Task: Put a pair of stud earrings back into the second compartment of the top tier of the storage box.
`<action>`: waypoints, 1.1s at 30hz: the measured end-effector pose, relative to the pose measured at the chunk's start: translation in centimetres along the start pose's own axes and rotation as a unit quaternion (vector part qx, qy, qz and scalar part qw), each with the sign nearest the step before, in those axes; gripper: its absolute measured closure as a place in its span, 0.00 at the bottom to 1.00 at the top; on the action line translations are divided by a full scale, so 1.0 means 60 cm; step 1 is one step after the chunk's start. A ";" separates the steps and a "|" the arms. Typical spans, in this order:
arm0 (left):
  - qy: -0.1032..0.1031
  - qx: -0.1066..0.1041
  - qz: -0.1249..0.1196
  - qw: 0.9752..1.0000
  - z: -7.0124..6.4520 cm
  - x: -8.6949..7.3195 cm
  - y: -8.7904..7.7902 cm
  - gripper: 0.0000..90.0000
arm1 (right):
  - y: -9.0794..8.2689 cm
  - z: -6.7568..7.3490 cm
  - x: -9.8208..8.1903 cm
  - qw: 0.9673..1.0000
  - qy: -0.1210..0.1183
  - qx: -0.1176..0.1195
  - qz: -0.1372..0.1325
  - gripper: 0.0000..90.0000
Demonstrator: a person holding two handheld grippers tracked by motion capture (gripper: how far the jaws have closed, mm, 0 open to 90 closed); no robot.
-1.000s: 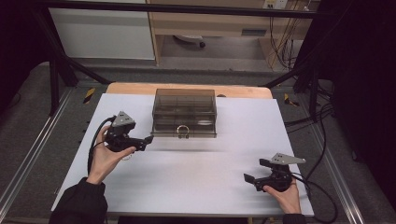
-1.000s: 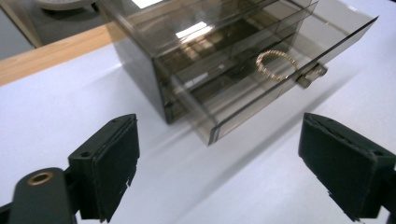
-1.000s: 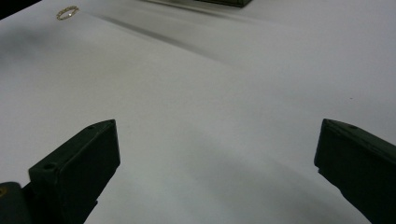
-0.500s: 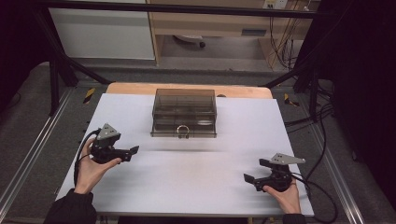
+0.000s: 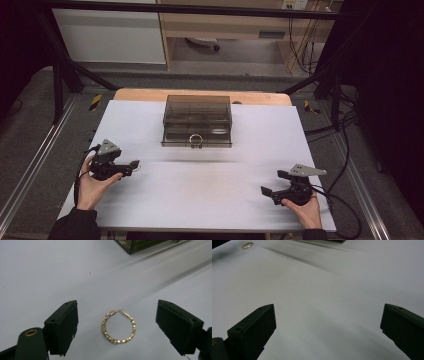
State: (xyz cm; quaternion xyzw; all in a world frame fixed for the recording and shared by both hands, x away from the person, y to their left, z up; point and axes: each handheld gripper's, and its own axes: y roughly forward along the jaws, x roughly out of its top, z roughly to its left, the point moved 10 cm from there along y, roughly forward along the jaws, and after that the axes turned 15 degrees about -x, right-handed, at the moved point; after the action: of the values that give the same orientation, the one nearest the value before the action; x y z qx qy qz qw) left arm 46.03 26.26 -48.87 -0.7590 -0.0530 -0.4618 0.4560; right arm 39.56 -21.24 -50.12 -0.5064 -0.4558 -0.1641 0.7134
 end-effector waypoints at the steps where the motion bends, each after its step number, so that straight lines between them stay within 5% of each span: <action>1: -0.002 0.003 0.002 1.000 0.005 -0.003 0.002 0.22 | 0.000 0.000 0.000 1.000 0.000 0.000 -0.001 0.01; 10: -0.012 0.018 0.023 1.000 0.026 -0.022 0.014 0.40 | 0.001 0.000 0.000 1.000 0.000 -0.001 0.000 0.01; 22: -0.018 0.011 0.039 0.999 0.022 -0.031 0.025 0.69 | 0.000 0.000 0.000 1.000 0.000 0.000 0.000 0.01; 33: -0.020 0.013 0.048 0.999 0.019 -0.035 0.030 0.85 | 0.000 0.000 0.000 1.000 0.002 -0.001 0.000 0.01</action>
State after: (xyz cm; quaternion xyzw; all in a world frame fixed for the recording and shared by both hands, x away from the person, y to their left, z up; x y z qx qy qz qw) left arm 46.46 26.77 -51.79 -0.7633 -0.0319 -0.4239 0.4865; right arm 39.55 -21.25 -50.09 -0.5066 -0.4540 -0.1658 0.7140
